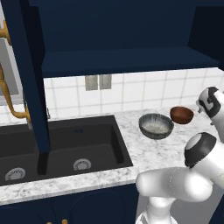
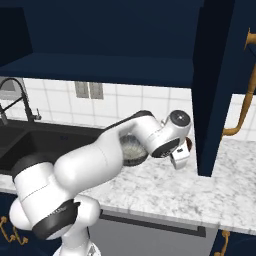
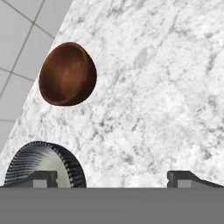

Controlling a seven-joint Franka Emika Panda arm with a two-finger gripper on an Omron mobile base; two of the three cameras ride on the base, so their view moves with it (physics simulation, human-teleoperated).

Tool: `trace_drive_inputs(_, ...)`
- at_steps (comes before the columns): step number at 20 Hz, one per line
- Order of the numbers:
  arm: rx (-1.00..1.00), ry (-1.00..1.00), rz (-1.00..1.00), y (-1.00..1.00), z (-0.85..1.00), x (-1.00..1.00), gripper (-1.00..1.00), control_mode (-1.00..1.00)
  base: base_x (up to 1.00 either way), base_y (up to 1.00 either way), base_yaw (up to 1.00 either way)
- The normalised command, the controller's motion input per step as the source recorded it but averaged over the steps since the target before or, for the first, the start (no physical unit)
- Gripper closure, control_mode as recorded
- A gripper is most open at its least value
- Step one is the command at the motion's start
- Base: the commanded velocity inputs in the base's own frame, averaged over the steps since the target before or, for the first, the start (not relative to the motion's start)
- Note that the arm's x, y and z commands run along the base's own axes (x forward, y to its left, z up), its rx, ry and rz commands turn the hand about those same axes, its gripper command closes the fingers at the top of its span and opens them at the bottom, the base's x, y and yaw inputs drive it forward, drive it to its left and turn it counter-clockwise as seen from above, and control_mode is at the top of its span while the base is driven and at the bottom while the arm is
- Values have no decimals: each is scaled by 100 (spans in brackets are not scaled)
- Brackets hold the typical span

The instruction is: Pick up the bowls on the counter and stack them on top of one another in the open cabinet. Place the smaller bowl on top of the larger bowl.

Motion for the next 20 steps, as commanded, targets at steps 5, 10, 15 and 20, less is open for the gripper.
trace_drive_inputs(5, -4, 0, 0, 0, -18, 33, -100, -100, 0, 0, 0)
trace_drive_inputs(10, -1, 5, 0, -11, -27, 49, -100, -100, 0, 0, 0)
trace_drive_inputs(15, 5, 11, -1, -44, -23, 54, -100, -100, 0, 0, 0)
trace_drive_inputs(20, 5, 10, -2, -22, -5, 29, -100, -100, 0, 0, 0)
